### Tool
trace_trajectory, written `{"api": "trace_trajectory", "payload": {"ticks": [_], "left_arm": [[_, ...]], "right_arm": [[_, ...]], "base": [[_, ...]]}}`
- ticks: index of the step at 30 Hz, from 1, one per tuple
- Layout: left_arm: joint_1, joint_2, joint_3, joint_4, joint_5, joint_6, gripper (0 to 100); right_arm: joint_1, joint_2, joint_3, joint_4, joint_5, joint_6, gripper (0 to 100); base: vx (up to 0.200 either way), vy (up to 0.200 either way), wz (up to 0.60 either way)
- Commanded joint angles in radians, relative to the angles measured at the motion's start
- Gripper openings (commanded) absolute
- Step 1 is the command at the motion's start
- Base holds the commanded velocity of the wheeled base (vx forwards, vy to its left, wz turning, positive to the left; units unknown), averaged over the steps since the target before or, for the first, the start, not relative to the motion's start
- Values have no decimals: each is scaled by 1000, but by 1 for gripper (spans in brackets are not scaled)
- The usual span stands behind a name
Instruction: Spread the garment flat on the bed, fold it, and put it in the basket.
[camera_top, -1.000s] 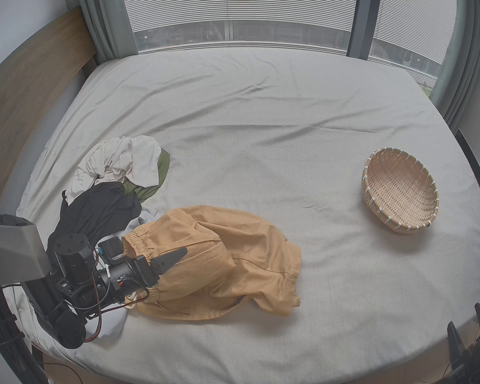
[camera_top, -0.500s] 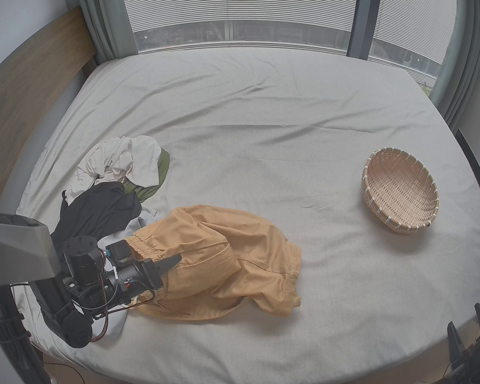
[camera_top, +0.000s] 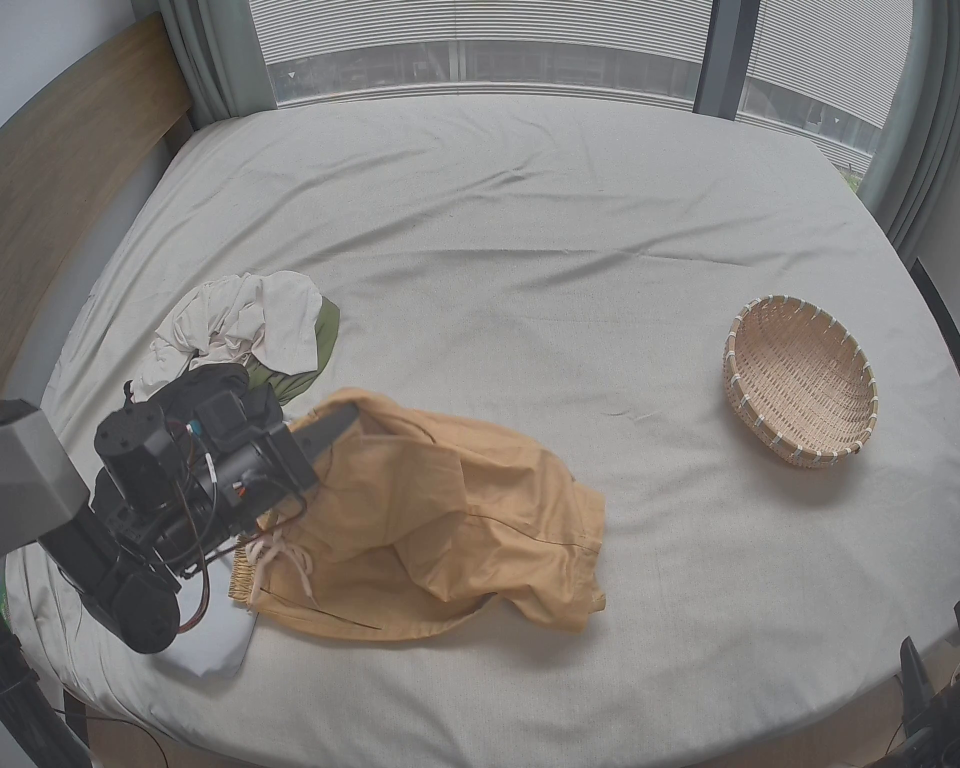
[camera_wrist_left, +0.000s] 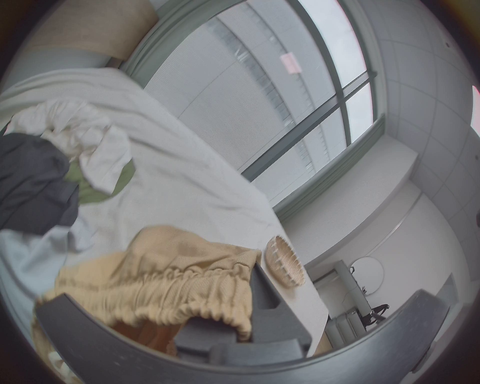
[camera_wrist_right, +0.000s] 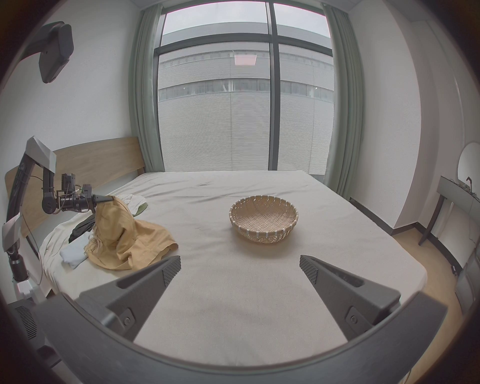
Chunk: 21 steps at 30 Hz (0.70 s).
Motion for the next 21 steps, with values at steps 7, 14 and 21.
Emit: {"api": "trace_trajectory", "payload": {"ticks": [7, 14, 21], "left_arm": [[-87, -75, -96, 8, 5, -21, 0], [-82, -75, -102, 3, 0, -26, 0], [-96, -68, -146, 9, -4, -26, 0]], "right_arm": [[176, 438, -318, 20, 189, 332, 100], [290, 775, -386, -85, 328, 467, 100], [348, 1144, -364, -344, 328, 476, 100]], "base": [[0, 0, 0], [0, 0, 0], [0, 0, 0]]}}
